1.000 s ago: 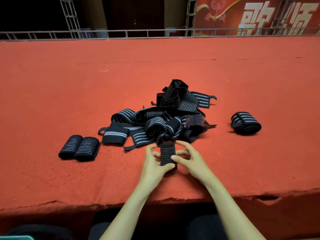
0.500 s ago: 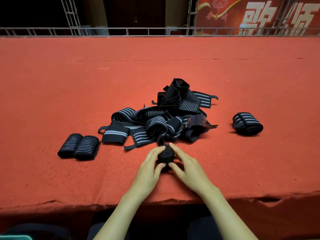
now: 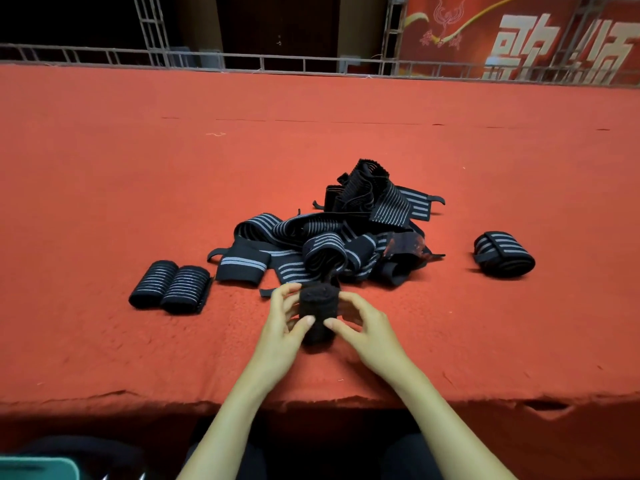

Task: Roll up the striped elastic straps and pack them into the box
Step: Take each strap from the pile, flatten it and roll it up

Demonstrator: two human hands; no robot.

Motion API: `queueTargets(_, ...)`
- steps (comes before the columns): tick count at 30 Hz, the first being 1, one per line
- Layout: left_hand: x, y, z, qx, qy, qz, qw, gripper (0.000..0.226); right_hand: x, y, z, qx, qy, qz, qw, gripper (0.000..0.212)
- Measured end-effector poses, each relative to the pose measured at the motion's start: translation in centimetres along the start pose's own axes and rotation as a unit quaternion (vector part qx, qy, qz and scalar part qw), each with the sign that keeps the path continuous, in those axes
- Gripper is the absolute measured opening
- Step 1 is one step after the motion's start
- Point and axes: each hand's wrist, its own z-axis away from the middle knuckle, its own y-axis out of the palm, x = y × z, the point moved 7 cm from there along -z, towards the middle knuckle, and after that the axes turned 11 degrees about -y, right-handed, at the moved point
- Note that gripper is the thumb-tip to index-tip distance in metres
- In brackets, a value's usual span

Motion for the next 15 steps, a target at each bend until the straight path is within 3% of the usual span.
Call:
queueTargets(4,-0.5,-5.1,0.6,-0.034,-0.032,0.064,0.997,0.038,1.9,4.8,-1.9,0.025,0.004,-0.048,0.999,0.033)
queueTargets(9,0.2,-11.6,1.8,-0.069,-0.104,0.168,0.978,0.030,4.4,11.8,-4.3,0.033,0.045,-0.095,0.994,0.037)
queueTargets(11,1.0,-14.2,2.2,-0.094,-0.133,0.161,0.973,0.030,4.5,14.6,-5.0,0.047,0.063,-0.089,0.993,0.036)
queueTargets(15,3.1,-19.5,3.0,-0.223,-0.178,0.095,0.954,0.031,4.6,19.7,-6.1,0.113,0.074,-0.069,0.988,0.023)
